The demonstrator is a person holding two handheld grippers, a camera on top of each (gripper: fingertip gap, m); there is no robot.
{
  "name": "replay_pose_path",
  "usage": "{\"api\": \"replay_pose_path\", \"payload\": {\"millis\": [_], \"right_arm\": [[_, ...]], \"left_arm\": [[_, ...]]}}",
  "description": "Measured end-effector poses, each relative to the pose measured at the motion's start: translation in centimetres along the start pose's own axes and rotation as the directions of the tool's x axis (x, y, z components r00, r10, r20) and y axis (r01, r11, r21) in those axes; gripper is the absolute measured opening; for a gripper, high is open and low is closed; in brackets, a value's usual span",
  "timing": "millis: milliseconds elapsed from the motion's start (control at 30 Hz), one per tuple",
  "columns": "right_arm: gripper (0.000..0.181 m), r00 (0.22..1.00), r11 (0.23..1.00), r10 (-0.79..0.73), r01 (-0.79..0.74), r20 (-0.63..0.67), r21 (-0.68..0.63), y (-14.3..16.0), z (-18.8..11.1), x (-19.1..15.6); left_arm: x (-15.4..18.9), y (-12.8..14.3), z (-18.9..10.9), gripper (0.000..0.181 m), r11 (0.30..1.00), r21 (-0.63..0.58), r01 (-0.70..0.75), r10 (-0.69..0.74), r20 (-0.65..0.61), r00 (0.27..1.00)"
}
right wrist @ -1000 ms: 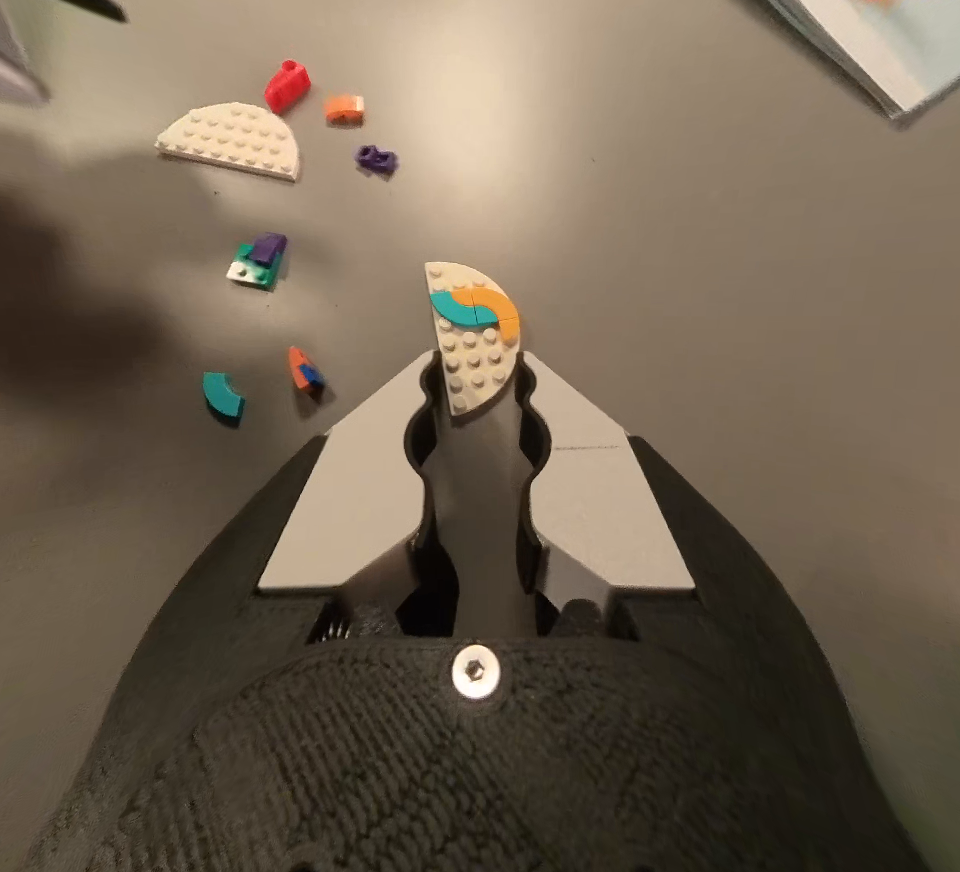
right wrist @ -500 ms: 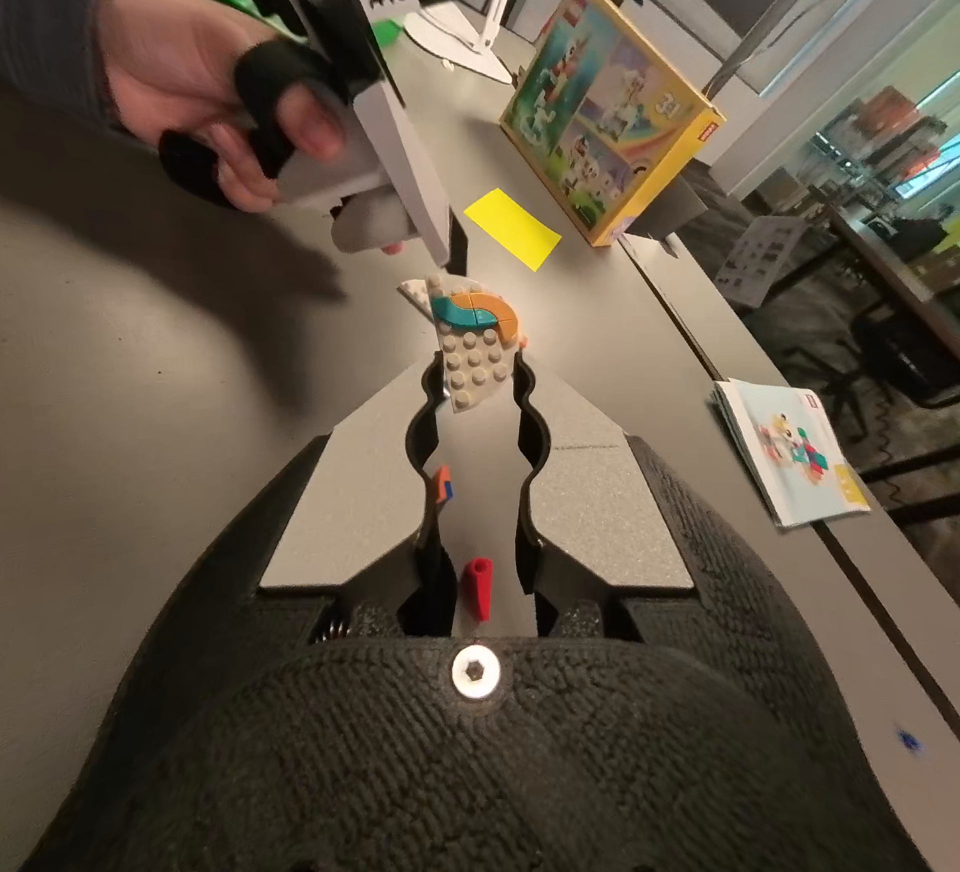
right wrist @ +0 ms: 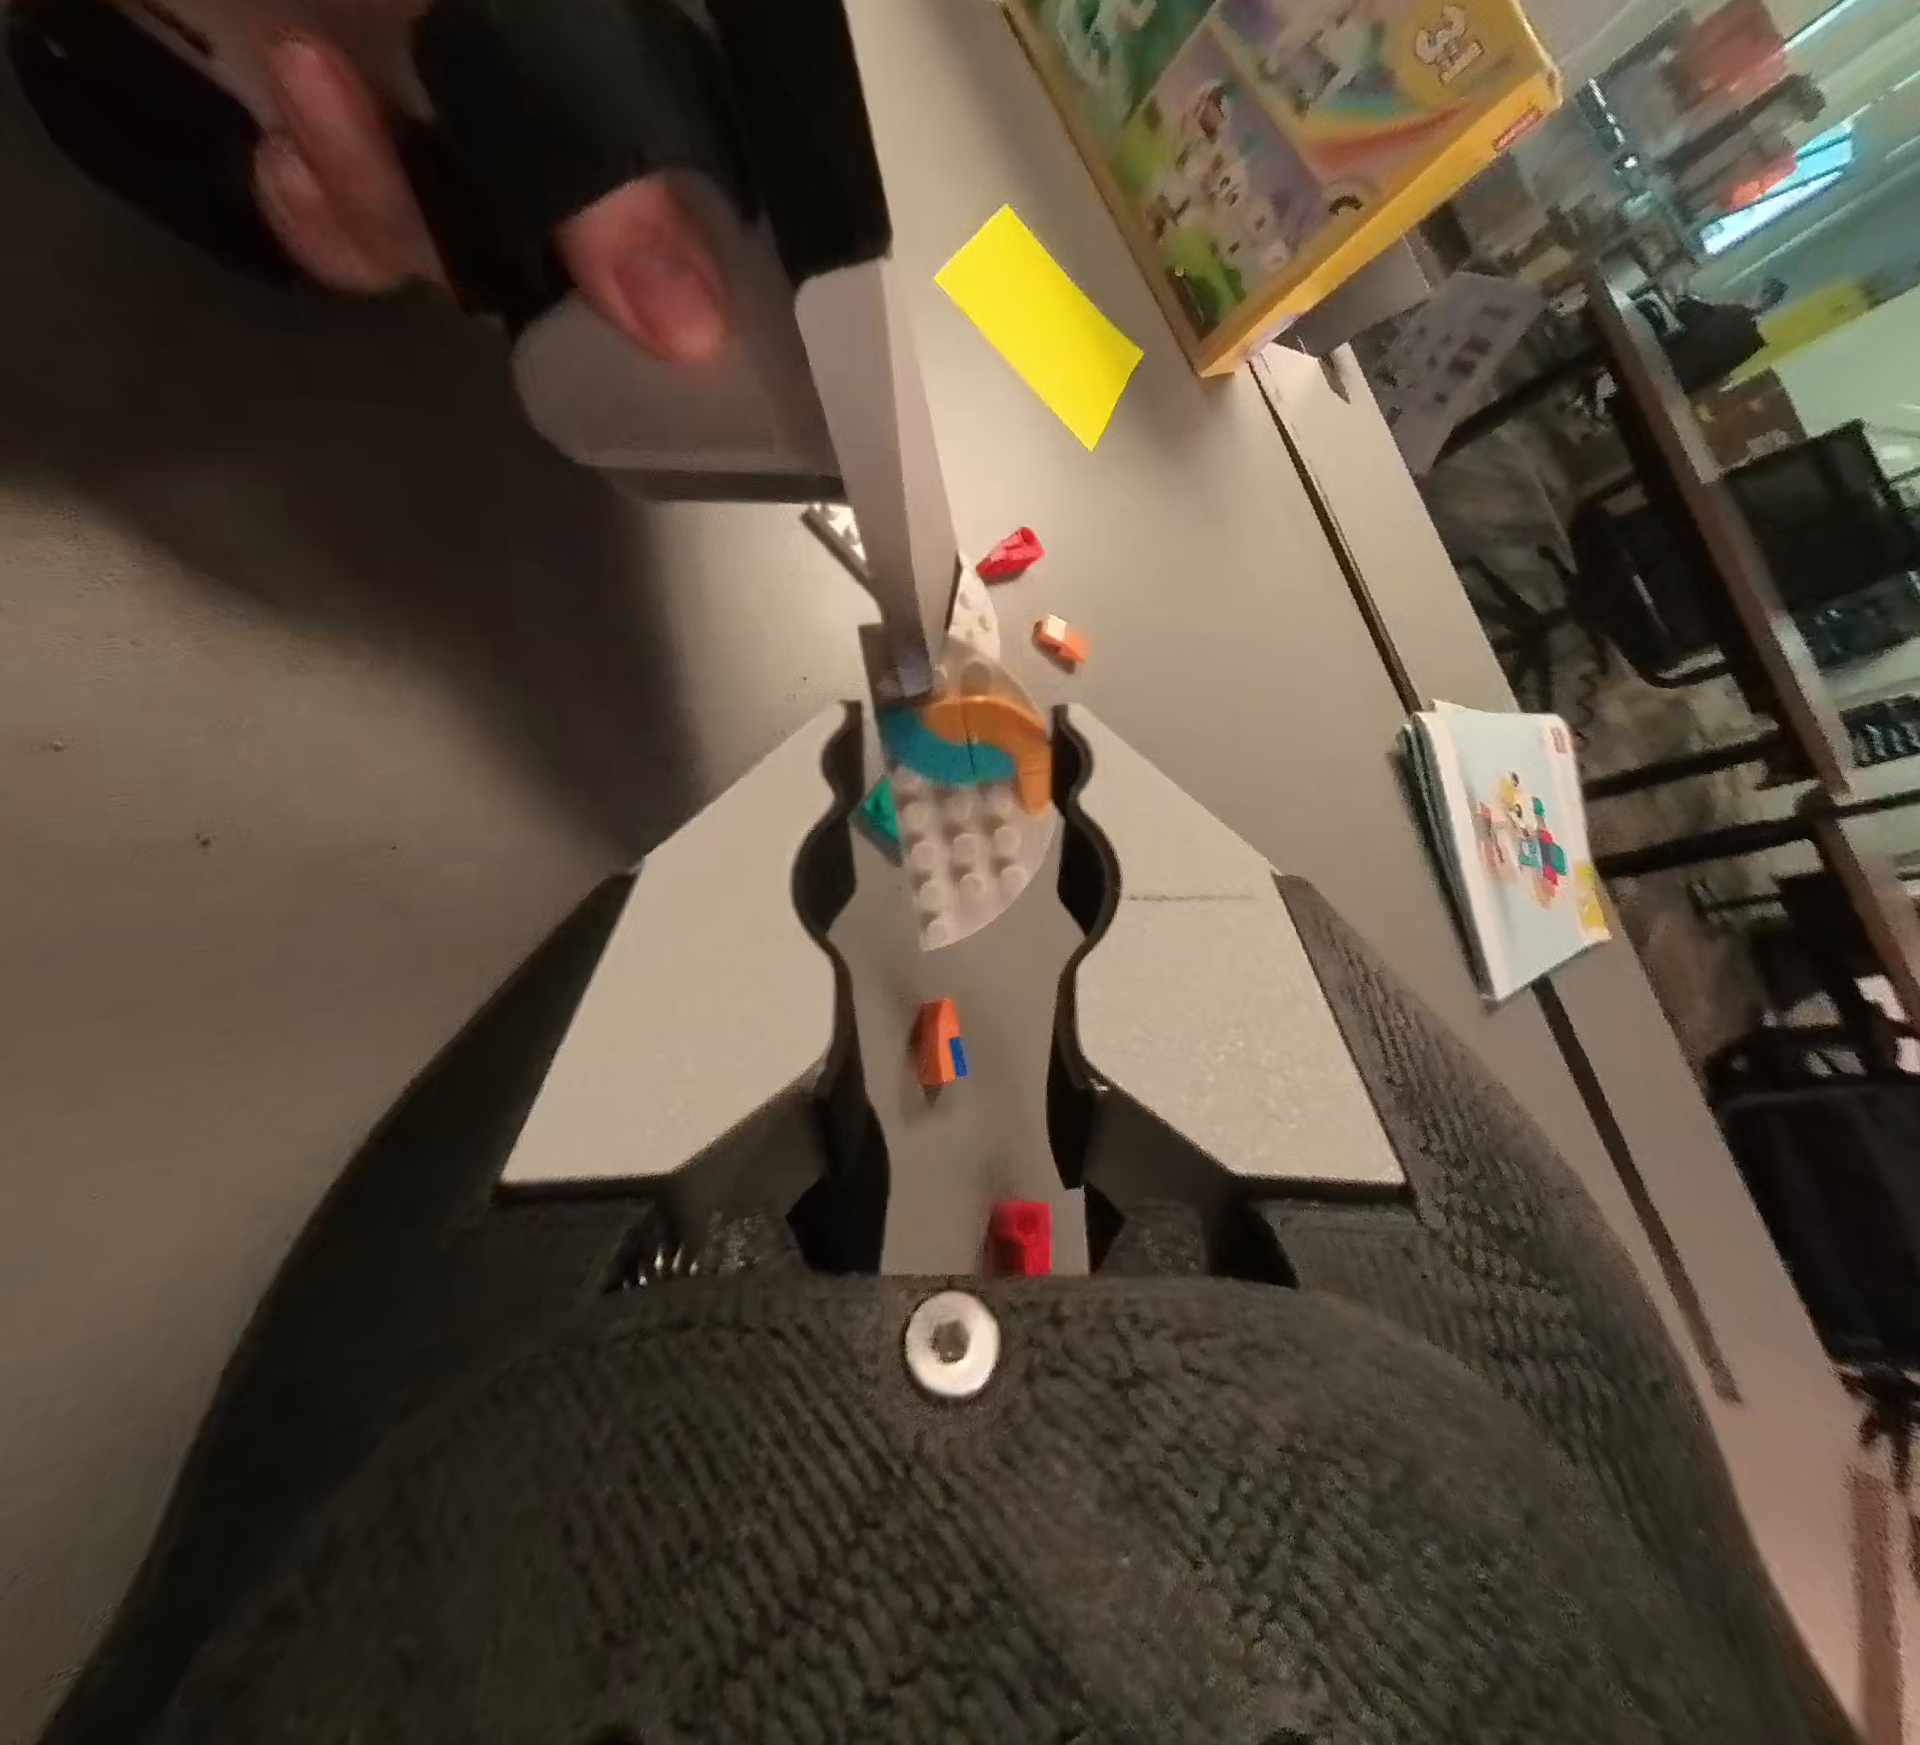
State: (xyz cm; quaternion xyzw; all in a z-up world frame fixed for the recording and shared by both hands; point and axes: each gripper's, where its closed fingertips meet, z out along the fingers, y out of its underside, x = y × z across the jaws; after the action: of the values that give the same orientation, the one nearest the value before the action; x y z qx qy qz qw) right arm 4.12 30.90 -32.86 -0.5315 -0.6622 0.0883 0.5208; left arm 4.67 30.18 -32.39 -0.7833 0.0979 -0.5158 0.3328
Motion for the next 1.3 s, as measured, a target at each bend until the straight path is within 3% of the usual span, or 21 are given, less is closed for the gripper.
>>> {"api": "replay_pose_path", "payload": {"millis": [133, 233, 433, 633, 667, 700, 733, 833, 900, 1000, 1100, 1300], "right_arm": [[0.029, 0.998, 0.999, 0.027, -0.025, 0.048, -0.043, 0.3, 0.2, -0.5], [0.028, 0.991, 0.998, 0.033, -0.026, 0.128, -0.054, 0.9, 0.1, -1.2], [0.028, 0.943, 0.985, 0.169, -0.169, 0.286, -0.025, 1.3, -0.9, -1.8], [0.028, 0.867, 0.965, 0.25, -0.262, 0.432, -0.031, 1.4, -1.9, -2.2], [0.026, 0.864, 0.965, 0.246, -0.262, 0.44, -0.026, 1.4, -2.2, -2.1], [0.0, 0.863, 0.957, 0.254, -0.291, 0.437, 0.017, 0.7, -2.9, -1.3], [0.0, 0.849, 0.944, 0.265, -0.325, 0.457, 0.056, 0.1, -3.8, -0.7], [0.0, 0.907, 0.965, 0.251, -0.263, 0.337, -0.011, 2.5, -3.5, 0.7], [0.001, 0.911, 0.962, 0.262, -0.271, 0.32, -0.017, 2.6, -2.7, 0.3], [0.019, 0.928, 0.965, 0.261, -0.257, 0.266, -0.048, 2.8, -1.6, 0.4], [0.035, 0.96, 0.975, 0.211, -0.22, 0.186, 0.027, 1.6, -0.9, 0.9], [0.016, 0.995, 0.999, -0.036, 0.035, 0.093, 0.005, 0.8, -0.4, 0.0]], "left_arm": [[-0.3, 0.5, 0.2, 0.002, 0.996, -0.04, -0.077, 0.079, 0.05, 0.996], [-0.7, 1.4, 0.6, 0.003, 0.965, -0.125, -0.229, 0.246, 0.135, 0.96], [-0.2, 2.1, 1.3, 0.004, 0.914, -0.187, -0.359, 0.386, 0.139, 0.912], [0.7, 2.6, 1.8, 0.004, 0.895, -0.197, -0.401, 0.425, 0.097, 0.9], [0.9, 2.7, 1.8, 0.004, 0.888, -0.201, -0.413, 0.436, 0.089, 0.895], [0.8, 2.9, 1.8, 0.003, 0.88, -0.216, -0.424, 0.45, 0.093, 0.888], [0.8, 2.8, 1.7, 0.002, 0.873, -0.209, -0.44, 0.466, 0.095, 0.88], [1.5, 0.7, 0.5, 0.002, 0.91, -0.098, -0.403, 0.411, 0.085, 0.907], [0.4, 0.6, -0.1, 0.002, 0.915, -0.109, -0.389, 0.401, 0.132, 0.907], [-0.6, 0.8, -0.2, 0.002, 0.925, -0.139, -0.353, 0.374, 0.165, 0.913], [-1.1, 1.2, 0.0, 0.002, 0.931, -0.153, -0.331, 0.354, 0.165, 0.92], [-0.9, 1.3, 0.2, 0.002, 0.941, -0.156, -0.3, 0.319, 0.115, 0.941]]}}
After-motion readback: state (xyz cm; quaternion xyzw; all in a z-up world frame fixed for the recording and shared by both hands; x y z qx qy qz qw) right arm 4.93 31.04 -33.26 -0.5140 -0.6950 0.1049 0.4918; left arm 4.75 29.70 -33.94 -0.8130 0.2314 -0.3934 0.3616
